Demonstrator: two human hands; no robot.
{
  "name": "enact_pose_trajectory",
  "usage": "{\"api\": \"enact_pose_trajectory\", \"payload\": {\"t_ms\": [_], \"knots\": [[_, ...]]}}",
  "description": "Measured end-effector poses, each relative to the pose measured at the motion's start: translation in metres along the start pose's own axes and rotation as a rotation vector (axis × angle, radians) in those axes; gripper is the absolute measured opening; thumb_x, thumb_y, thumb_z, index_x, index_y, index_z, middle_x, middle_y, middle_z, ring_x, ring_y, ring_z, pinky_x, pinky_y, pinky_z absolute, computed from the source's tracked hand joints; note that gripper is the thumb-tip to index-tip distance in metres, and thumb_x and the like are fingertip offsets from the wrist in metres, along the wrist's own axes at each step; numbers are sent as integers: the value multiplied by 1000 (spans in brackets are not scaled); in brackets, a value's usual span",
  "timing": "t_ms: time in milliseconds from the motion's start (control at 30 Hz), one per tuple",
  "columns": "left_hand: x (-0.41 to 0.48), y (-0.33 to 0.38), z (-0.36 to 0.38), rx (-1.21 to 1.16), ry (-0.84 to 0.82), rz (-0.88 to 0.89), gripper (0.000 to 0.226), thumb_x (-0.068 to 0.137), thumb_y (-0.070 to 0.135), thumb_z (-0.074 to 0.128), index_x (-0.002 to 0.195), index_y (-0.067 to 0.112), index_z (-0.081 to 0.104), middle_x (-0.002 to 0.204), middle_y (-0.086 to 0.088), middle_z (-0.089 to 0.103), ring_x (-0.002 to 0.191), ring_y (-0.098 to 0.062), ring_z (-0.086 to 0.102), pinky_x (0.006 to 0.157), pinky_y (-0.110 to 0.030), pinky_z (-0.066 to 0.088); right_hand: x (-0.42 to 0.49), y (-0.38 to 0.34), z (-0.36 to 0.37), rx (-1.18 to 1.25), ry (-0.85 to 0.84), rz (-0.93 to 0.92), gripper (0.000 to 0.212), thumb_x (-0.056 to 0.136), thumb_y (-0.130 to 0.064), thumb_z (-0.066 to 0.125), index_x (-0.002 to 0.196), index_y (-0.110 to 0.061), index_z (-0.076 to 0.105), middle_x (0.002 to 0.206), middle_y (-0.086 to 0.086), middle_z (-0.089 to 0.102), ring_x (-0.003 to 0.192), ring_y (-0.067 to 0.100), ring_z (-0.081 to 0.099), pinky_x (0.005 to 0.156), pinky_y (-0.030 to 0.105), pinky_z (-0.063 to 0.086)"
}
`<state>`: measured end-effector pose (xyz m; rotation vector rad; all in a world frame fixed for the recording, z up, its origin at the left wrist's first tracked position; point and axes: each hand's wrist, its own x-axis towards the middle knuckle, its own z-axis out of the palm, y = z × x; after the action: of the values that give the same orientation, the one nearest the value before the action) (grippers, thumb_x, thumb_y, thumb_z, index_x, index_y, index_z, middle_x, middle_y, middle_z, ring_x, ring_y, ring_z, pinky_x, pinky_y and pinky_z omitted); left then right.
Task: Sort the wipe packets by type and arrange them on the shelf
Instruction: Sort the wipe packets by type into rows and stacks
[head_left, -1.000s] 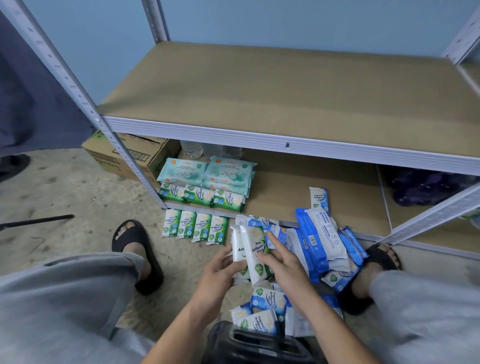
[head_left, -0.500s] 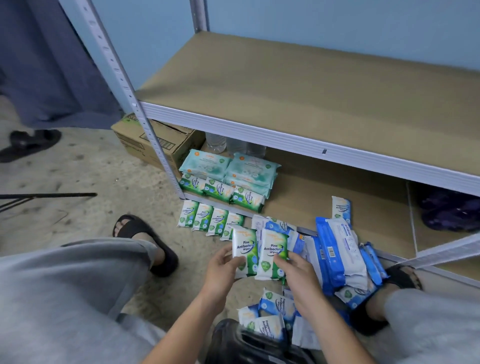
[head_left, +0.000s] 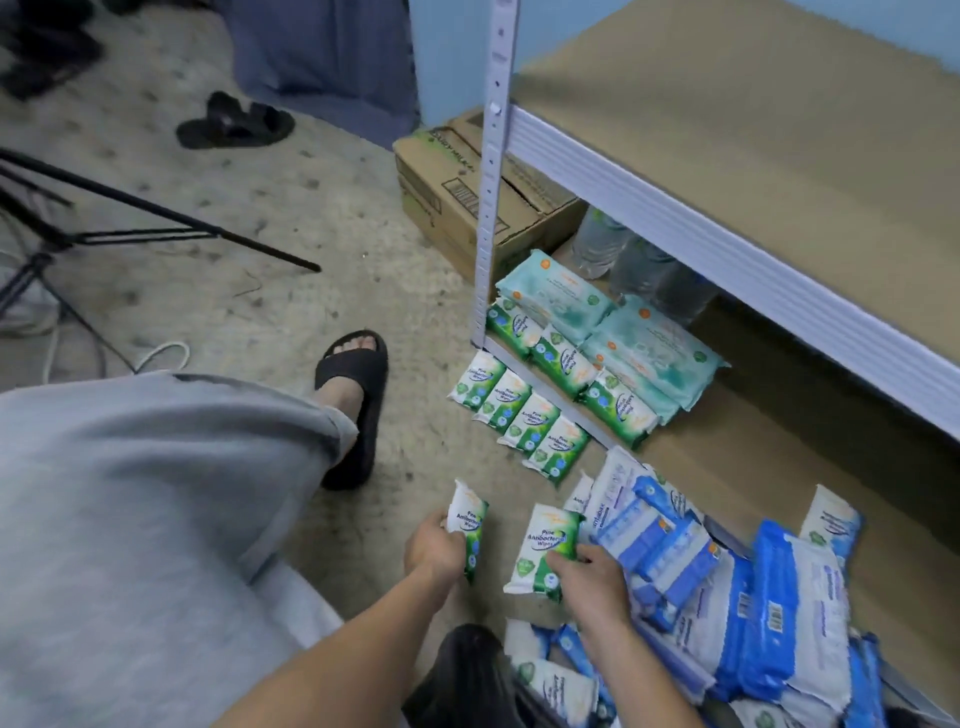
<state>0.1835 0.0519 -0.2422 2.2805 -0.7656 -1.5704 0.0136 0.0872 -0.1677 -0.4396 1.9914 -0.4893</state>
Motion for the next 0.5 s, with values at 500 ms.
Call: {"api": "enact_pose_trajectory", "payload": {"t_ms": [500], "knots": [[106, 26, -55, 225, 58, 143, 29, 87, 12, 62, 112, 22, 71, 107, 0, 73, 103, -22, 66, 87, -25, 46, 104, -23, 110, -300, -167, -21, 36, 71, -29, 75, 102, -26, 57, 101, 2, 71, 93, 29, 70, 84, 52, 58]]}}
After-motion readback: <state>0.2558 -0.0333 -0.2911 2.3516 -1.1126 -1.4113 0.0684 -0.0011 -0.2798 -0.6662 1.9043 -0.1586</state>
